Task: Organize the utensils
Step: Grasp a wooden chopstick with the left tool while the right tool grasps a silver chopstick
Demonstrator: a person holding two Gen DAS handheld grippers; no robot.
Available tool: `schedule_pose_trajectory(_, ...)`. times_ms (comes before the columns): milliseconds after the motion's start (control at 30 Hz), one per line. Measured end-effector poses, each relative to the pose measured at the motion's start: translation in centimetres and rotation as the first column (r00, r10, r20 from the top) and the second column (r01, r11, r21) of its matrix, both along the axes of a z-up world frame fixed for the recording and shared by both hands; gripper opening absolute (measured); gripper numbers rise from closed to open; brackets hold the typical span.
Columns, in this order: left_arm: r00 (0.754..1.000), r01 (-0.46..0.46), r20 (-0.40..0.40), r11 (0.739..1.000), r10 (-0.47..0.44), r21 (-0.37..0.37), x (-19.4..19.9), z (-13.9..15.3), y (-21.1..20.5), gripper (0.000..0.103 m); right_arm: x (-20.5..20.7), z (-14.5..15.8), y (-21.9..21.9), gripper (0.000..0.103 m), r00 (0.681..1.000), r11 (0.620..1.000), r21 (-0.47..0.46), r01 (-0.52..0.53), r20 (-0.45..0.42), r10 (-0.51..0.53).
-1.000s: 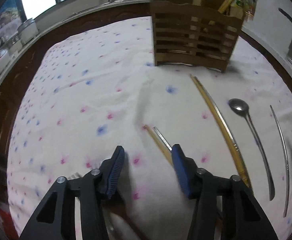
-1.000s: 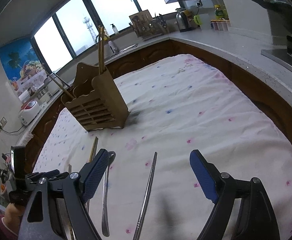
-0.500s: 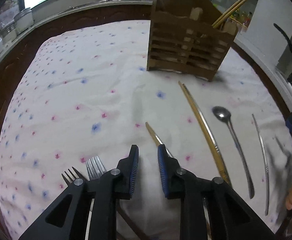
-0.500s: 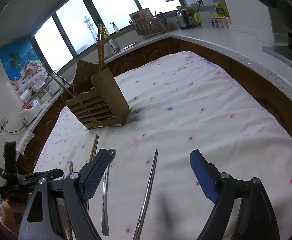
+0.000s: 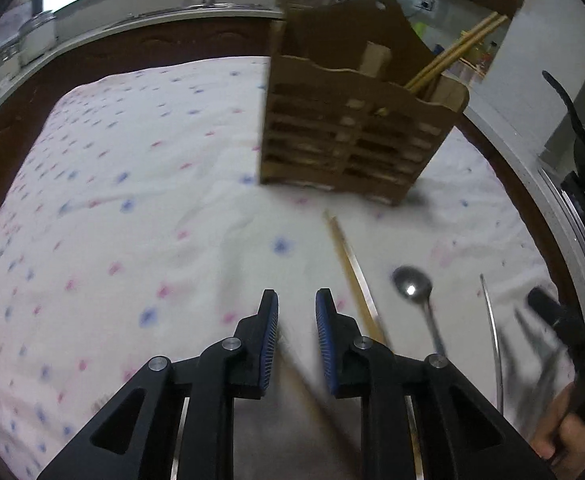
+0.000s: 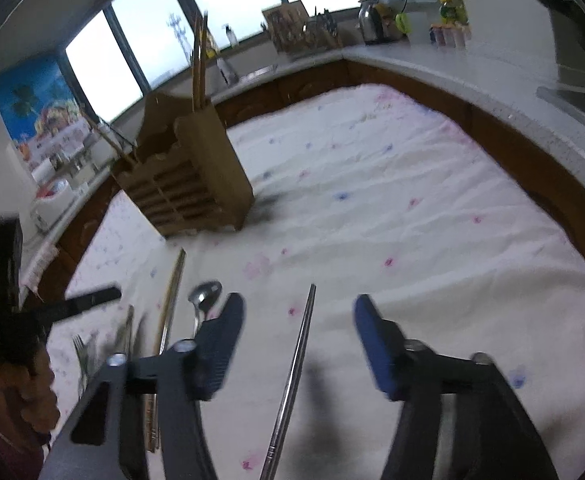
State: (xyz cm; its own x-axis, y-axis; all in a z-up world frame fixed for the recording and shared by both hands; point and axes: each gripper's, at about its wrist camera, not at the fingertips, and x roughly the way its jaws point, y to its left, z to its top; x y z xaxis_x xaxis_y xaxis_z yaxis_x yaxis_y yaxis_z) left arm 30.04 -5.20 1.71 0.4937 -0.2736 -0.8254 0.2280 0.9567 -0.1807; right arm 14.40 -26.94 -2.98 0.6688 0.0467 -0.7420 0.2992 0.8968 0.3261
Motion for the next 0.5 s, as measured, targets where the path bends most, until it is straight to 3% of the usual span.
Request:
schedule_pose_trajectory(167, 0.999, 0.045, -0.030, 0.999, -0.045, -0.008, 2.7, -1.3, -3.1, 0.019, 0.0, -0.7, 0.0, 0.049, 1.000, 1.000, -0.005, 0.006, -0.024, -0.006)
schedule_pose_trajectory(267, 0.998, 0.045, -0.050, 0.997, -0.042, 0.062, 4.1, -3.0, -4.1, 0.019, 0.0, -0.7, -0.2, 0.049, 1.000, 1.000, -0.001, 0.008, -0.030, -0.009)
schedule_pose_trajectory(433, 0.998, 0.043, -0.050, 0.997, -0.040, 0.062, 4.1, -3.7, -3.1, 0.018, 0.0, -0.5, -0.2, 0.050, 1.000, 1.000, -0.002, 0.004, -0.021, -0.004)
schedule_pose_trajectory(500, 0.997, 0.036, -0.067, 0.999, -0.036, 0.002, 4.0, -3.4, -2.5, 0.018, 0.2, -0.6, -0.1, 0.050, 1.000, 1.000, 0.000, 0.004, -0.019, -0.004)
